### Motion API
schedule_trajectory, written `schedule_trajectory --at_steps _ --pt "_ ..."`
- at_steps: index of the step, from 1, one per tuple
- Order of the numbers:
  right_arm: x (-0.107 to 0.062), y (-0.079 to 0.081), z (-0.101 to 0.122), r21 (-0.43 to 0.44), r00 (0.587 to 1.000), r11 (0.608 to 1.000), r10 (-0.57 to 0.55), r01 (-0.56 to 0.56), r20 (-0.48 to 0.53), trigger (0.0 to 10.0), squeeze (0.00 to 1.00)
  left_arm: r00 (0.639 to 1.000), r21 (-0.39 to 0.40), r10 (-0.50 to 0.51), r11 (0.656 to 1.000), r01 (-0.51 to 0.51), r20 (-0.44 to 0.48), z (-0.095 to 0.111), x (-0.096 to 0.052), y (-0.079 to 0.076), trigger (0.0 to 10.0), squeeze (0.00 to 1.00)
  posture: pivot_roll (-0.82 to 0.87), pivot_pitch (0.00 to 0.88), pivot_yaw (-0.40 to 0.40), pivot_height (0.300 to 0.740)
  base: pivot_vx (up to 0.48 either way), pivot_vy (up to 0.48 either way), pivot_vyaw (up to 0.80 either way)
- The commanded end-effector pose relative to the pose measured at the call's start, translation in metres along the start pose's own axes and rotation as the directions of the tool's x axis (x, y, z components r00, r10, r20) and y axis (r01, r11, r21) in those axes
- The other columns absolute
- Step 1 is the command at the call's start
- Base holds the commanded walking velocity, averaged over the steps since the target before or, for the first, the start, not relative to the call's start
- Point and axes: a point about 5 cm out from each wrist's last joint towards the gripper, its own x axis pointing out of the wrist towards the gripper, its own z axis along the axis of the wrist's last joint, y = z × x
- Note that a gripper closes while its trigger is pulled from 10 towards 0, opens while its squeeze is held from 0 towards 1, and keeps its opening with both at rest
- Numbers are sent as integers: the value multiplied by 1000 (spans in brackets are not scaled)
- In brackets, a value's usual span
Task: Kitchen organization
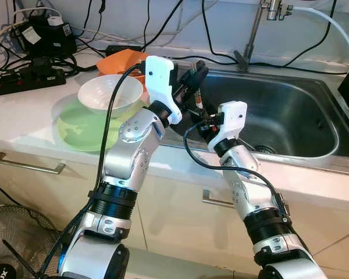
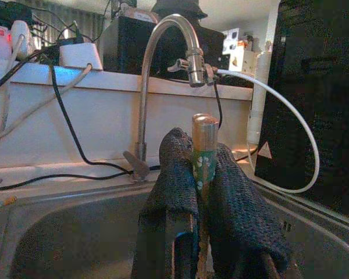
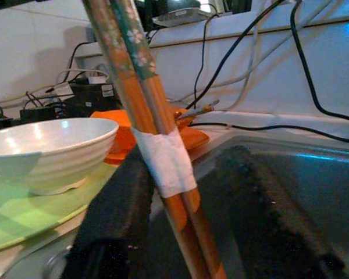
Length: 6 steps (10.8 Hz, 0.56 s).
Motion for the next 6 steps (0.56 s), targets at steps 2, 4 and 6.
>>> schedule_trajectory --at_steps 2,4,6 --pt "5 1 9 1 999 1000 5 -5 38 0 0 1000 -23 -6 1000 6 -8 -2 -1 0 10000 0 173 0 30 740 0 0 0" --pt "5 1 8 2 999 1000 4 -4 35 0 0 1000 -38 -2 999 2 -1 -1 0 0 10000 0 175 0 29 740 0 0 0" --pt "4 0 7 2 1000 1000 0 0 31 0 0 1000 -57 0 998 0 -1 -1 -1 1 10000 1000 176 0 29 740 0 0 0"
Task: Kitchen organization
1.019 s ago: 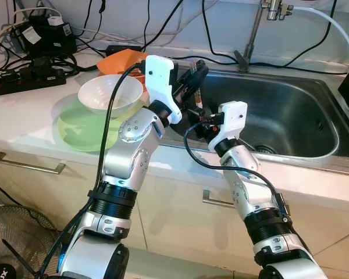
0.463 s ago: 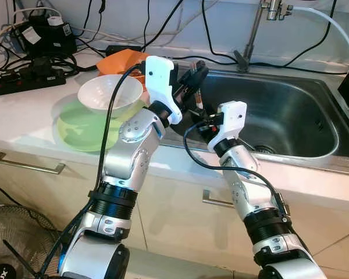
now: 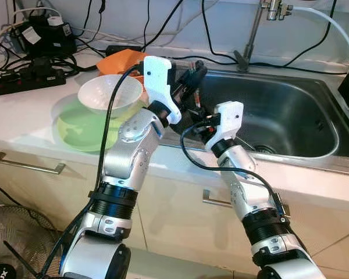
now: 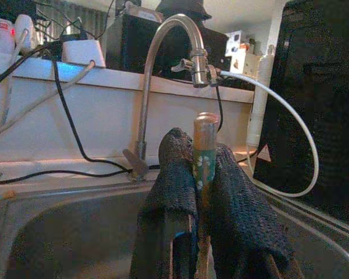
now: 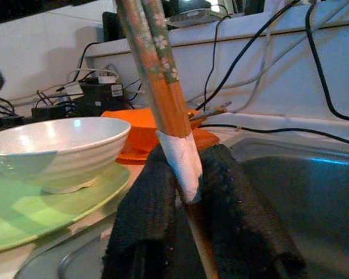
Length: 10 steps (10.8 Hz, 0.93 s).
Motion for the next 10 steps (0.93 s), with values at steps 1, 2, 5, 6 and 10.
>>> schedule_trajectory --at_steps 1,2,5,6,10 --pt "3 -7 7 6 999 999 -33 33 27 0 0 1000 -25 -15 1000 15 -5 -1 -1 -1 10000 1000 176 0 29 740 0 0 0" --pt "2 -7 7 5 999 999 -34 34 27 0 0 1000 -25 -15 1000 15 -5 0 0 -1 10000 1000 177 0 29 740 0 0 0" --pt "3 -9 6 2 999 999 -44 44 22 0 0 1000 -48 -7 999 8 16 4 0 1 10000 1000 181 0 28 740 0 0 0" --pt "3 -11 6 -2 998 999 -54 54 23 0 0 999 -61 0 998 2 38 7 0 2 10000 0 179 0 29 740 0 0 0" --pt "4 -28 8 -23 989 988 -149 150 23 0 0 994 -124 42 992 -29 100 14 -8 11 10000 0 183 0 25 740 0 0 0"
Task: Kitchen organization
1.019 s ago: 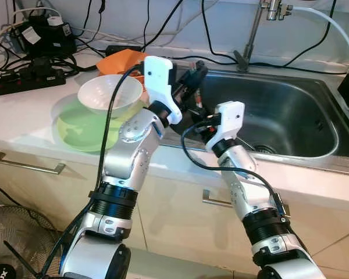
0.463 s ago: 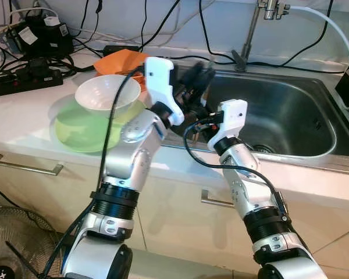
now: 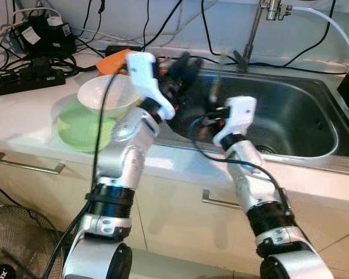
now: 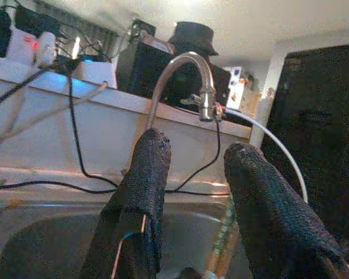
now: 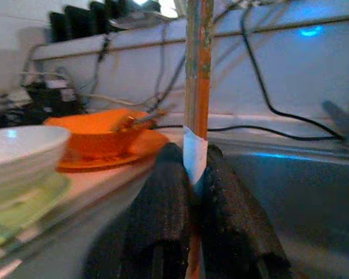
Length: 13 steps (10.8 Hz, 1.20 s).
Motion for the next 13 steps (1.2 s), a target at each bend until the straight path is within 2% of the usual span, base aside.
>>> schedule_trajectory --at_steps 1,2,3,4,7,9,10,13 --pt "5 -4 6 -30 1000 999 -17 17 18 0 0 1000 -3 11 1000 -11 -10 0 -3 3 10000 0 185 0 23 740 0 0 0" --pt "6 -13 4 -47 998 997 -68 68 1 10000 0 997 41 40 998 -37 -69 -10 -12 10 10000 0 184 0 24 740 0 0 0" --pt "6 -25 3 -68 992 990 -126 125 -10 10000 0 988 74 60 996 -50 -139 -23 -23 15 10000 0 185 0 24 740 0 0 0" --pt "6 -41 3 -82 981 978 -195 193 -16 10000 0 963 93 77 994 -55 -259 -45 -38 19 10000 0 188 0 26 740 0 0 0" --pt "7 -61 -2 -134 967 964 -241 229 -78 10000 0 893 103 125 991 -89 -432 -82 -72 28 10000 0 189 0 19 740 0 0 0" --pt "3 -65 -11 -160 958 958 -260 239 -125 10000 0 871 112 109 992 -62 -479 -89 -77 25 10000 0 194 0 14 740 0 0 0" --pt "-4 -68 -24 -159 941 953 -284 256 -185 10000 0 851 102 82 994 -34 -519 -95 -83 19 10000 0 204 0 9 740 0 0 0" --pt "-9 -66 -36 -157 927 955 -285 252 -243 10000 0 835 100 63 995 -10 -546 -97 -87 16 10000 0 221 0 -1 740 0 0 0"
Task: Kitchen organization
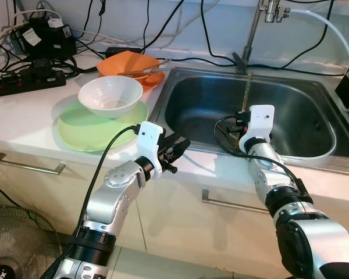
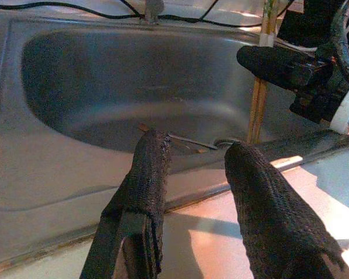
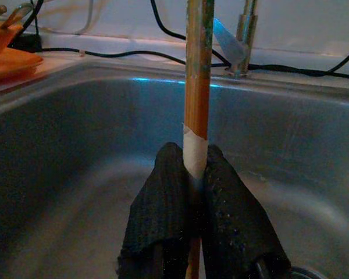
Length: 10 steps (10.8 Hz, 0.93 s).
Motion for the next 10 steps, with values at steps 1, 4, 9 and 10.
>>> schedule_trajectory --at_steps 1,4,9,10 --pt "-2 2 -7 6 999 1000 9 -9 -37 10000 341 998 0 -15 1000 15 -59 -10 -2 -3 10000 0 220 0 -4 740 0 0 0" --pt "-3 5 -10 6 999 1000 19 -18 -46 10000 871 998 2 -19 1000 20 -61 -10 -1 -6 10000 0 224 0 -8 740 0 0 0" --pt "-3 10 -10 6 999 1000 30 -30 -32 10000 0 997 11 -34 999 35 -65 -11 0 -10 10000 0 220 0 -3 740 0 0 0" --pt "-2 12 -6 16 999 999 39 -39 -7 10000 0 998 21 -32 999 34 -60 -10 1 -10 10000 0 218 0 -2 740 0 0 0"
